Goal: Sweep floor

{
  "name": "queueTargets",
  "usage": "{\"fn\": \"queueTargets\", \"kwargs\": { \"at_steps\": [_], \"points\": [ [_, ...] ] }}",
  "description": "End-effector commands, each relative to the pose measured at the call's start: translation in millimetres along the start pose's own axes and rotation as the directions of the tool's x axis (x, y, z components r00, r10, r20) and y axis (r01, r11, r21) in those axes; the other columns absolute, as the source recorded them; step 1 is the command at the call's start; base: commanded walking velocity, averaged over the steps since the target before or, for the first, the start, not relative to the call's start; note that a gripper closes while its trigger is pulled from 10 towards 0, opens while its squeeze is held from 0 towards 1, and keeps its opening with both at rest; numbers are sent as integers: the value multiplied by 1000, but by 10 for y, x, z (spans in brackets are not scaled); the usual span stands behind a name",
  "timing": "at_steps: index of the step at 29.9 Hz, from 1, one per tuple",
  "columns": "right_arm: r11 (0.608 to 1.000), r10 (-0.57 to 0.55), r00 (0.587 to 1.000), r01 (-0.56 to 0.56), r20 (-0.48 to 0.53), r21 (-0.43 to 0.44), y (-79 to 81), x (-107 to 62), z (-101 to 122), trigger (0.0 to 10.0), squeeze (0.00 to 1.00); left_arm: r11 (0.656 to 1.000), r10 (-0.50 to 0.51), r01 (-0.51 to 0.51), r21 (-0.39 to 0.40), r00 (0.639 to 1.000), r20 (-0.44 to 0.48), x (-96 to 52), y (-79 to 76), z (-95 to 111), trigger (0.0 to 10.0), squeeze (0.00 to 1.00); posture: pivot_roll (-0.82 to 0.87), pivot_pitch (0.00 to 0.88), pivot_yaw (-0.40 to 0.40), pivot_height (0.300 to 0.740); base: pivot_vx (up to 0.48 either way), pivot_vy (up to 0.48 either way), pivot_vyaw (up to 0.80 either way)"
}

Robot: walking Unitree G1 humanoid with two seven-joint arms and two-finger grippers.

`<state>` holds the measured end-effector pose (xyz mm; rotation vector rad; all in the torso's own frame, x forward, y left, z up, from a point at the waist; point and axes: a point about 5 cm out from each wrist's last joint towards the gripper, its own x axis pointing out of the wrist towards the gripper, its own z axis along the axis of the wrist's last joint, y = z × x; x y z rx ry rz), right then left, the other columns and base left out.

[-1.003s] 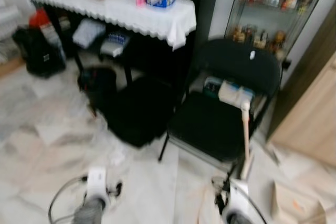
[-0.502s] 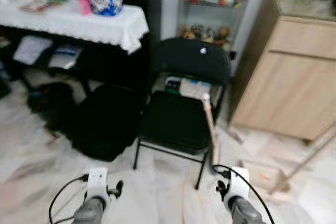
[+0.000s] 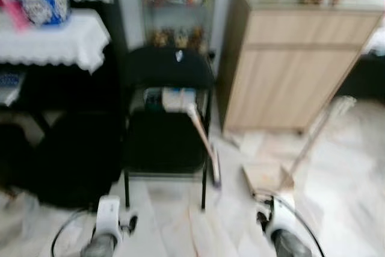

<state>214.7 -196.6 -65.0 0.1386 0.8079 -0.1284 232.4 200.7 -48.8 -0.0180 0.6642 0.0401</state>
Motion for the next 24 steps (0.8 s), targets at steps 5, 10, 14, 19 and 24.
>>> {"fn": "queueTargets", "kwargs": {
  "at_steps": [5, 10, 14, 19, 24],
  "points": [
    [1000, 15, 1000, -15, 15, -1, 123, 23, 49, 10000, 0, 1000, 5, -5, 10, 1000, -16, -13, 25, -38, 10000, 0, -89, 0, 20, 740, 0, 0, -759],
    [1000, 23, 999, -23, 23, -3, 168, 6, -13, 10000, 0, 1000, 7, -7, 6, 1000, -14, -11, 26, -32, 10000, 0, -89, 0, 18, 740, 0, 0, -418],
    [1000, 27, 999, -27, 33, -9, 212, 15, 16, 10000, 0, 1000, 8, -8, 5, 1000, -10, -10, 27, -26, 10000, 0, -89, 0, 18, 740, 0, 0, 0],
    [999, 43, 989, -42, 144, -15, 306, 86, 487, 10000, 0, 1000, 22, -22, -17, 1000, -3, -21, 64, -33, 10000, 0, -87, 0, 16, 740, 0, 0, 0],
    [1000, 27, 997, -27, 67, -9, 180, 27, 111, 10000, 0, 1000, 21, -21, 3, 1000, -16, -26, 74, -52, 10000, 0, -86, 0, 15, 740, 0, 0, 0]
  ]
}}
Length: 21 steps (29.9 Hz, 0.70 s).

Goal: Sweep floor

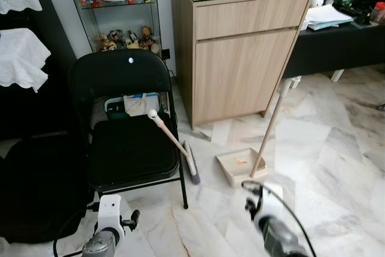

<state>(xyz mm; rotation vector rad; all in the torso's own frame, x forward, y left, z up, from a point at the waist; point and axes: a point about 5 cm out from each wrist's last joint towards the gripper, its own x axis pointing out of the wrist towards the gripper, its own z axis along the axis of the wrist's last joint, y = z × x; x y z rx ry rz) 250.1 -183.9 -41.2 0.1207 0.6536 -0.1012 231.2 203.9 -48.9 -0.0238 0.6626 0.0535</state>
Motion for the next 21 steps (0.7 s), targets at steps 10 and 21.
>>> {"fn": "queueTargets", "kwargs": {
  "at_steps": [10, 21],
  "points": [
    [1000, -13, 996, 13, -83, 5, -156, -103, -286, 10000, 0, 1000, 6, -6, 24, 1000, -15, -16, 24, -43, 10000, 0, -88, 0, 14, 740, 0, -414, 0],
    [1000, -6, 999, 6, -38, 0, -126, 11, 35, 10000, 0, 1000, 12, -12, 7, 1000, -14, -20, 21, -54, 10000, 0, -88, 0, 11, 740, 0, -425, 0]
  ]
}}
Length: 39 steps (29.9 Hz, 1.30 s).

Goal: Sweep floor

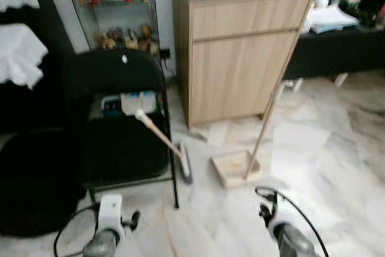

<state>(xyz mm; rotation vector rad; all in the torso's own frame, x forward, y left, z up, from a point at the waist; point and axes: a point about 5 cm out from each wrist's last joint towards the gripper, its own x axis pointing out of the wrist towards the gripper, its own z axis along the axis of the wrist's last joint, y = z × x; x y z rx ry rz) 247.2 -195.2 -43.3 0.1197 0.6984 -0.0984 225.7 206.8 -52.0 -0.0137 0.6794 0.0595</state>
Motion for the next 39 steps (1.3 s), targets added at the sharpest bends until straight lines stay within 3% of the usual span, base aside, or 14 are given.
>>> {"fn": "queueTargets", "kwargs": {
  "at_steps": [1, 4, 8, 16, 31, 39],
  "points": [
    [1000, -5, 1000, 5, 8, 3, -11, 17, 72, 10000, 0, 1000, 4, -4, -5, 1000, 4, 2, -10, 1, 10000, 0, -88, 0, 10, 740, 0, 0, 0],
    [1000, -5, 1000, 5, 12, 3, -20, 28, 121, 10000, 0, 1000, 3, -3, -4, 1000, 2, 0, -10, -2, 10000, 0, -87, 0, 9, 740, 0, 0, 0],
    [1000, -3, 1000, 3, 0, 3, 10, -6, -24, 10000, 0, 1000, 7, -7, -13, 1000, -2, -3, -5, -13, 10000, 0, -89, 0, 9, 740, 0, 0, 0],
    [1000, -4, 1000, 4, 0, -1, 8, -13, -43, 10000, 0, 996, 27, -22, -85, 998, 48, -1, 39, 50, 10000, 0, -88, 0, 8, 740, 0, 0, 0],
    [1000, 0, 1000, 0, -6, -8, 30, -25, -93, 10000, 0, 997, 7, -4, -77, 999, 47, -10, 2, 17, 10000, 0, -94, 0, 11, 740, 0, 0, 0],
    [997, 24, 1000, -25, -18, -73, 81, -29, -126, 10000, 0, 997, 12, -8, -73, 999, 49, -5, 30, 40, 10000, 0, -94, 0, 12, 740, 0, 0, 300]
  ]
}}
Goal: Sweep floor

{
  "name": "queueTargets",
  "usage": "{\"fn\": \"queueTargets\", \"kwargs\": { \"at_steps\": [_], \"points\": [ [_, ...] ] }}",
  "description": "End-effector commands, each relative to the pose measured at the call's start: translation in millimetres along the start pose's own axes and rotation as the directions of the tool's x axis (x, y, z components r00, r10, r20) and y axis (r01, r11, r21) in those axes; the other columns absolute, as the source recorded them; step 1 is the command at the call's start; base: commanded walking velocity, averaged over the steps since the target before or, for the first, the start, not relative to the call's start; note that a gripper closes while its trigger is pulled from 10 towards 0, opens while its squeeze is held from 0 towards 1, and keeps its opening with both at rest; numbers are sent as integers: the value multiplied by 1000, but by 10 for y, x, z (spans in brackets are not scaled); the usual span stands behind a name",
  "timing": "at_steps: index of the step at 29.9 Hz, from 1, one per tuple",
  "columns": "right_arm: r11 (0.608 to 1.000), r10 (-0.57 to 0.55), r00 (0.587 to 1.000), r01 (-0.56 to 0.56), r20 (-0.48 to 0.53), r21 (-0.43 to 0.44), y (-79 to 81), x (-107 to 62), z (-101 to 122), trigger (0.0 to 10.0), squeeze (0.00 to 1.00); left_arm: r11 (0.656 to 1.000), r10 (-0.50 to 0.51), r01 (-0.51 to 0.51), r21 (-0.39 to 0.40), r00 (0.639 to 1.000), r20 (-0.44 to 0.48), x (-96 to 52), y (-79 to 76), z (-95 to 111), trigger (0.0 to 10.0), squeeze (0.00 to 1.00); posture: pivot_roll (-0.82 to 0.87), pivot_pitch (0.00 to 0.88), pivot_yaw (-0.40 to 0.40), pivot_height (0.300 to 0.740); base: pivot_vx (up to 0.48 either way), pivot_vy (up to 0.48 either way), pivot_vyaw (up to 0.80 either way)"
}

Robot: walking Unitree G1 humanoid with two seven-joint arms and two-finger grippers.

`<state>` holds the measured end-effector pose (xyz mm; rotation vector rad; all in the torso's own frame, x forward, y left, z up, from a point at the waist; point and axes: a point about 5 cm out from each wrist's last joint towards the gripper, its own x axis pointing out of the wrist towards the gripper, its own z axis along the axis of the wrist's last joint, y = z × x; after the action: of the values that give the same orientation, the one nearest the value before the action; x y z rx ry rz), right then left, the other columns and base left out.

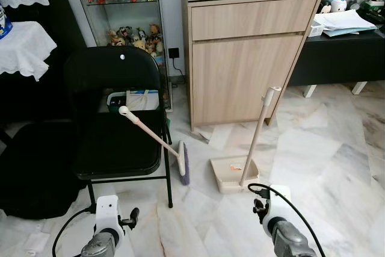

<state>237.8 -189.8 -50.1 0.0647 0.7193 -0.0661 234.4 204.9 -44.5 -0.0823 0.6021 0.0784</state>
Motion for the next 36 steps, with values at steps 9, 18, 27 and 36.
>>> {"fn": "queueTargets", "kwargs": {
  "at_steps": [9, 18, 27, 36],
  "points": [
    [1000, 8, 1000, -8, 0, 23, 56, -6, -36, 10000, 0, 1000, 11, -11, -3, 1000, -22, -27, 56, -58, 10000, 0, -96, 0, 10, 740, 204, 0, 65],
    [1000, 14, 1000, -15, 6, 19, 137, 18, 20, 10000, 0, 1000, 9, -9, -8, 1000, -20, -27, 58, -54, 10000, 0, -94, 0, 9, 740, 294, 0, 0],
    [1000, 18, 999, -19, 31, 15, 170, 58, 176, 10000, 0, 1000, 9, -9, -12, 1000, -17, -25, 56, -50, 10000, 0, -94, 0, 6, 740, 320, 0, 0],
    [1000, 17, 999, -17, 29, 15, 149, 55, 166, 10000, 0, 999, 31, -31, -9, 999, -26, -26, 77, -55, 10000, 0, -94, 0, 6, 740, 98, 0, 0]
  ]
}}
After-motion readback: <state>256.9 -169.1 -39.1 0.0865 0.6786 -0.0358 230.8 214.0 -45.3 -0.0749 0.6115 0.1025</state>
